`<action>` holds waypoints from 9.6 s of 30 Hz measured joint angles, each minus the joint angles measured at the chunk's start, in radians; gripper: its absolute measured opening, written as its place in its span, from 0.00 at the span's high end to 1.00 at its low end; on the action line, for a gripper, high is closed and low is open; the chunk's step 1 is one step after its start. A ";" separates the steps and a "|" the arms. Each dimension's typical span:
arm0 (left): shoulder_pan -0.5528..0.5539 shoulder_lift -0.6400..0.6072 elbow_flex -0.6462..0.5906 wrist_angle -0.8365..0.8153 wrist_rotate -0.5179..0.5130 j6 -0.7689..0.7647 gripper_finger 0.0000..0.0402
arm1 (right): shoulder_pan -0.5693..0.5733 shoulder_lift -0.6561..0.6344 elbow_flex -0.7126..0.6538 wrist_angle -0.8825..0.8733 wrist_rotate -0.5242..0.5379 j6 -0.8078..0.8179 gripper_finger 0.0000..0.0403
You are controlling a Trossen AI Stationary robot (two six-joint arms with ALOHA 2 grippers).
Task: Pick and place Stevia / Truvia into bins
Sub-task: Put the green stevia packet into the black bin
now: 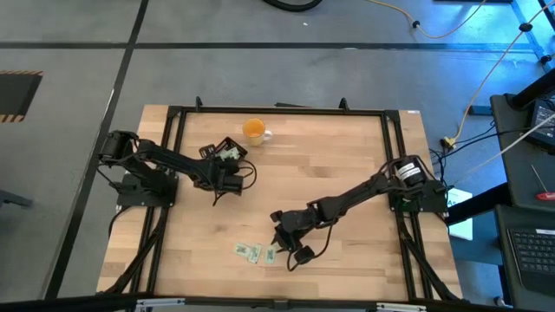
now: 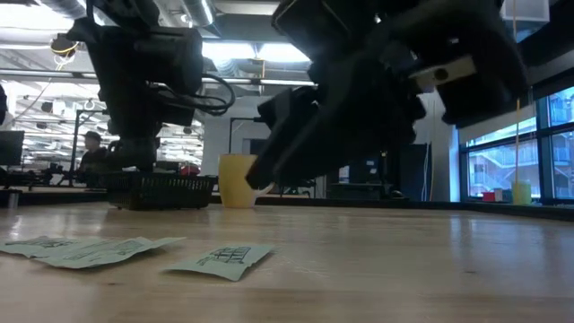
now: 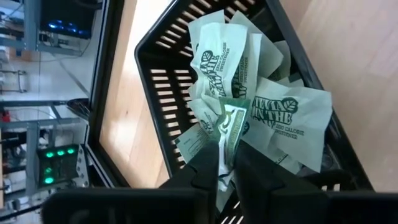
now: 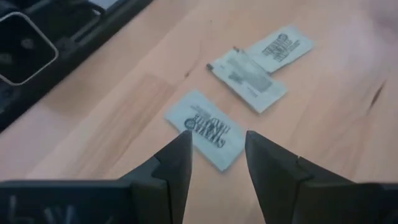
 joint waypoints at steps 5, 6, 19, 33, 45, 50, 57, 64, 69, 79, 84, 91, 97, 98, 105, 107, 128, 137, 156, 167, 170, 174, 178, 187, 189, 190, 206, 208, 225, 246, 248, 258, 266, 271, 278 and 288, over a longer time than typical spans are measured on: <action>-0.002 0.000 0.000 0.000 0.000 0.008 0.83 | -0.001 0.040 0.000 0.073 0.000 0.002 0.62; -0.003 0.000 0.000 0.000 0.003 0.007 0.82 | -0.001 0.051 0.000 0.081 0.000 0.002 0.62; -0.078 -0.084 0.048 -0.001 -0.001 -0.003 0.82 | -0.002 0.125 0.004 0.110 -0.001 0.028 0.72; -0.181 -0.090 0.080 0.032 -0.002 0.009 0.82 | -0.003 0.103 0.002 0.069 0.020 0.003 0.96; -0.398 -0.090 0.080 0.572 0.084 0.626 0.82 | -0.085 -0.133 -0.002 -0.178 0.007 0.105 0.96; -0.448 -0.087 0.080 0.632 0.185 0.818 0.82 | -0.122 -0.164 -0.001 -0.177 -0.144 0.209 0.96; -0.487 -0.035 0.080 0.737 0.184 0.972 0.82 | -0.138 -0.166 -0.001 -0.073 -0.195 0.321 0.96; -0.503 -0.010 0.080 0.820 0.151 1.077 0.82 | -0.154 -0.167 -0.001 -0.054 -0.193 0.373 0.96; -0.532 -0.010 0.080 0.821 0.144 1.109 0.82 | -0.153 -0.167 0.000 -0.039 -0.193 0.372 0.96; -0.577 -0.010 0.080 0.909 0.109 1.136 0.82 | -0.159 -0.167 0.000 -0.022 -0.167 0.370 0.96; -0.585 -0.010 0.080 0.909 0.109 1.136 0.85 | -0.159 -0.167 0.000 -0.022 -0.167 0.369 0.96; -0.585 -0.010 0.080 0.906 0.109 1.133 0.98 | -0.159 -0.167 0.000 -0.022 -0.166 0.326 0.96; -0.585 -0.010 0.080 0.898 0.109 1.093 0.99 | -0.159 -0.167 0.000 -0.016 -0.166 0.258 0.94; -0.585 -0.010 0.080 0.894 0.109 1.077 0.99 | -0.159 -0.167 0.000 -0.017 -0.164 0.256 0.92; -0.580 -0.024 0.080 0.705 -0.018 0.922 0.99 | -0.209 -0.179 0.001 -0.088 -0.074 0.232 0.72; -0.567 -0.038 0.080 0.588 -0.061 0.812 0.99 | -0.235 -0.199 0.001 -0.154 0.003 0.222 0.69; -0.175 -0.089 0.079 -0.166 -0.150 -0.039 0.99 | -0.236 -0.223 0.001 -0.383 0.140 0.134 0.65; -0.089 -0.061 0.079 -0.131 -0.108 -0.030 0.99 | -0.225 -0.295 -0.140 -0.266 0.198 0.154 0.65; 0.003 -0.051 0.022 0.056 0.011 0.193 0.89 | -0.219 -0.404 -0.287 -0.121 0.218 0.186 0.65; -0.046 -0.133 0.160 -0.027 0.016 0.217 0.75 | -0.219 -0.403 -0.287 -0.131 0.218 0.193 0.65; -0.075 -0.152 0.185 -0.013 0.109 0.217 0.76 | -0.219 -0.403 -0.287 -0.132 0.218 0.207 0.65; -0.144 -0.161 0.184 0.073 0.353 0.278 0.77 | -0.219 -0.403 -0.287 -0.159 0.218 0.212 0.65; -0.248 -0.141 0.180 0.206 0.525 0.365 0.78 | -0.219 -0.403 -0.287 -0.162 0.218 0.212 0.65; -0.449 -0.006 0.179 0.434 0.558 0.358 0.77 | -0.219 -0.403 -0.287 -0.159 0.218 0.215 0.65; -0.468 0.041 0.179 0.443 0.558 0.314 0.78 | -0.219 -0.403 -0.287 -0.158 0.218 0.215 0.65; -0.477 0.063 0.179 0.446 0.560 0.295 0.78 | -0.219 -0.403 -0.287 -0.157 0.218 0.216 0.65; -0.513 0.252 0.182 0.486 0.647 0.146 0.81 | -0.219 -0.403 -0.287 -0.153 0.218 0.216 0.65; -0.514 0.273 0.185 0.477 0.650 0.146 0.82 | -0.219 -0.403 -0.287 -0.153 0.218 0.215 0.65; -0.483 0.112 0.176 0.335 0.627 0.062 0.99 | -0.219 -0.403 -0.287 -0.154 0.218 0.210 0.65; -0.005 -0.225 0.177 -0.129 0.193 -0.182 0.99 | -0.227 -0.403 -0.287 -0.153 0.218 0.207 0.65; 0.059 -0.210 0.177 -0.129 0.234 -0.138 0.99 | -0.227 -0.403 -0.287 -0.153 0.218 0.206 0.65; 0.265 -0.101 0.177 -0.100 0.342 0.009 0.99 | -0.227 -0.403 -0.287 -0.154 0.218 0.209 0.65; 0.321 0.015 0.178 -0.100 0.374 0.023 0.99 | -0.227 -0.403 -0.287 -0.154 0.218 0.209 0.65; 0.329 0.055 0.179 -0.087 0.373 0.036 0.99 | -0.227 -0.403 -0.287 -0.155 0.218 0.209 0.65; 0.329 0.038 0.179 -0.072 0.362 0.066 0.90 | -0.227 -0.403 -0.287 -0.158 0.218 0.209 0.65; 0.289 -0.102 0.189 -0.058 0.358 0.077 0.80 | -0.227 -0.403 -0.286 -0.172 0.218 0.209 0.65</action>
